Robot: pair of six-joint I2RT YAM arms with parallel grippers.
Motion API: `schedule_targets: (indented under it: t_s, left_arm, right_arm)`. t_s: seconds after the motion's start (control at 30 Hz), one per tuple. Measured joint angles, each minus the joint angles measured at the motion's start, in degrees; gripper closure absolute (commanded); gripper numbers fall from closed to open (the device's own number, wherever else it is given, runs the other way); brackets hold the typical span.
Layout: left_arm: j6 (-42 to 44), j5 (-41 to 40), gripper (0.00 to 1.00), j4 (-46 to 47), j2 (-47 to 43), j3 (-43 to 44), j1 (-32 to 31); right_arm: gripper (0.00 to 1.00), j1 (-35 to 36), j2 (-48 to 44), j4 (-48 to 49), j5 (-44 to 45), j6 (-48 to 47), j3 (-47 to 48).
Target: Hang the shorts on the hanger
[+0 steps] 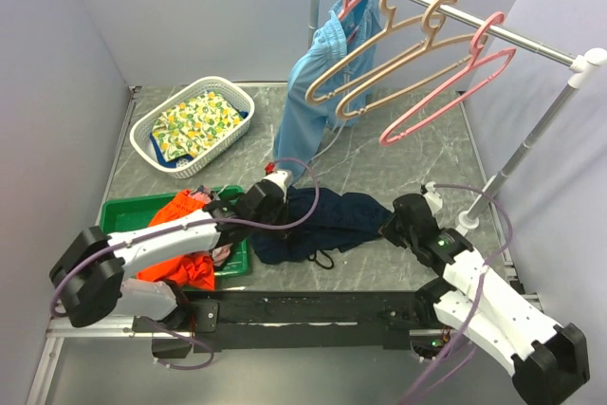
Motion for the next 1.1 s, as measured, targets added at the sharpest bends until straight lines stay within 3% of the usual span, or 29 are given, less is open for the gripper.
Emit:
schedule_targets:
  t_s: [0.03, 0.07, 0.17, 0.2, 0.43, 0.6, 0.73, 0.9, 1.1]
  left_arm:
    - [-0.26, 0.68, 0.58, 1.20, 1.22, -0.02, 0.35]
    - [-0.44, 1.11, 0.53, 2.29, 1.70, 0.07, 0.70]
    - [-0.02, 1.51, 0.35, 2.54, 1.36, 2.05, 1.25]
    - [0.28, 1.60, 0.31, 2.45, 0.92, 3.45, 1.36]
    - [3.65, 2.99, 0.32, -2.86, -9.86, 14.67, 1.40]
    - [9.64, 0.85, 0.27, -4.52, -11.52, 31.43, 1.57]
    - [15.19, 2.43, 0.26, -2.62, -5.64, 46.05, 5.86]
    - [21.70, 8.11, 0.27, -1.68, 8.28, 62.97, 11.41]
    - [28.44, 14.27, 0.28, -5.20, 21.38, 70.86, 12.79]
  right_arm:
    - [0.69, -1.22, 1.64, 1.29, -0.37, -0.44, 0.00]
    - [0.52, -2.01, 2.49, 1.99, -0.52, -1.05, 0.04]
    - [0.32, -3.02, 2.34, 2.23, -0.52, -2.49, 0.66]
    - [0.30, -3.13, 1.81, 2.19, -0.46, -3.06, 1.20]
    - [0.26, -3.23, -3.72, 1.99, -0.37, -5.18, 4.66]
    - [0.26, -3.26, -5.40, 1.40, -0.66, -5.81, 4.68]
    - [0.26, -3.28, -5.38, 1.46, -1.62, -6.36, 4.68]
    - [0.26, -3.28, -4.83, 2.34, -3.45, -7.23, 4.68]
    - [0.26, -3.32, -4.44, 3.76, -4.96, -8.63, 4.68]
